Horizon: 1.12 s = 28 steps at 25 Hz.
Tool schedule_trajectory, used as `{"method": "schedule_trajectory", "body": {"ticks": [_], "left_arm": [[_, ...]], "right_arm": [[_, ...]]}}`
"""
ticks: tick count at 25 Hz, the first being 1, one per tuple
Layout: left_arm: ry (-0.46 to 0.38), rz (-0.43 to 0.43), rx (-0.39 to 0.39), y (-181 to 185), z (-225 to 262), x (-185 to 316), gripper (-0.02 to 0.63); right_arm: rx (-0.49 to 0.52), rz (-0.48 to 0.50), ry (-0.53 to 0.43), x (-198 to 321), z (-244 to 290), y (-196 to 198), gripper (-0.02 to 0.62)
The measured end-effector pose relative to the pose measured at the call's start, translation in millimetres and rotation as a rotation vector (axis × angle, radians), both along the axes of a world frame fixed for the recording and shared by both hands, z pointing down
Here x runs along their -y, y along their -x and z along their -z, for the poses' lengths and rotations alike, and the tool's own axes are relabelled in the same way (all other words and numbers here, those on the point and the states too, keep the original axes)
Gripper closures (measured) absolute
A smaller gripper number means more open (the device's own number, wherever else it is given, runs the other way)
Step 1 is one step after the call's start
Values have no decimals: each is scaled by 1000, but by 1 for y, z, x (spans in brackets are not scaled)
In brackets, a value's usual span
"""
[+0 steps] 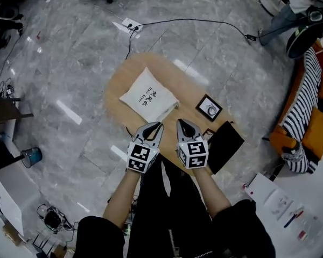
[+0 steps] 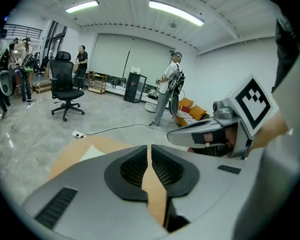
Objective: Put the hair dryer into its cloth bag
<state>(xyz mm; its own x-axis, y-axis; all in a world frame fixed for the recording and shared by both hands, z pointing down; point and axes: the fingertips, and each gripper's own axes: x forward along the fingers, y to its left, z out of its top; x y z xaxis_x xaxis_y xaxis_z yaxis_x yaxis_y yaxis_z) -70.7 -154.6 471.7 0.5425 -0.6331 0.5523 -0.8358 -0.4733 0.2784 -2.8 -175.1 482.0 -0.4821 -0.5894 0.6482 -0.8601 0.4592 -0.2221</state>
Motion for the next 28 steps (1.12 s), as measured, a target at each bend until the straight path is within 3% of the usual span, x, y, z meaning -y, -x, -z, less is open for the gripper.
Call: {"method": "schedule_trajectory", "body": {"ticks": [4, 10, 17, 28], "left_arm": [[-42, 58, -20, -5, 47, -10, 569], [-129, 78, 3, -7, 98, -40, 569], [-174, 70, 17, 2, 130, -103, 569], [-286, 71, 38, 6, 175, -171, 569]], "right_arm": [[-14, -59, -63, -20, 43, -13, 585], [39, -104, -139, -59, 95, -12, 585], [25, -132, -240, -120, 140, -1, 586], [35, -157, -313, -187, 180, 3, 586]]}}
